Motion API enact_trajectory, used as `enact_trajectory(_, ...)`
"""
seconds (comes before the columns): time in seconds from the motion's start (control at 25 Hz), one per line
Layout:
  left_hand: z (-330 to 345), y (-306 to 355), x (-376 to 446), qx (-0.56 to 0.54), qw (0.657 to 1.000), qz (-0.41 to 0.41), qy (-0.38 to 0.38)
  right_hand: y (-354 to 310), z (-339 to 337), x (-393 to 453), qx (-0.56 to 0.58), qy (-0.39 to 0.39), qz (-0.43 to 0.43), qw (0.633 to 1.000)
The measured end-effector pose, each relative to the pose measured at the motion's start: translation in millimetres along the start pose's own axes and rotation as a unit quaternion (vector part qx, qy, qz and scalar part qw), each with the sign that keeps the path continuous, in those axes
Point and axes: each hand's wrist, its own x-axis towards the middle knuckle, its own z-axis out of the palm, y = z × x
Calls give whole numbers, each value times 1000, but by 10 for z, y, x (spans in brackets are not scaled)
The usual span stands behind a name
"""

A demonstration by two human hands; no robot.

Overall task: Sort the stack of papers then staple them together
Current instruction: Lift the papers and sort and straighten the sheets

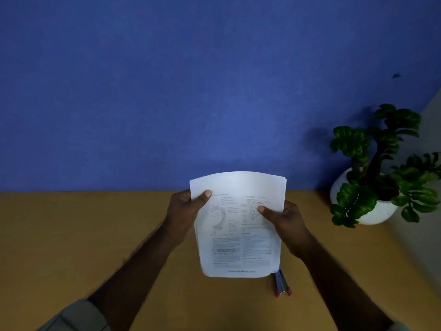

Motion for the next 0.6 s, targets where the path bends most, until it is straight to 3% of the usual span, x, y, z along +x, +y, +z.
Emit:
enact_trajectory(0.12,16,-53,-26,33,999,5,20,37,70,-1,-25,12,-16,999)
enact_trajectory(0.28,-36,-86,-81,-25,999,8,-18,117,97,-67,10,40,-51,998)
enact_trajectory(0.4,-36,-211,-109,-1,999,-18,-36,285,84,-131,-8,22,-31,999)
enact_trajectory(0.6,33,-376,-157,29,999,-32,15,468,66,-167,-43,55,-20,997)
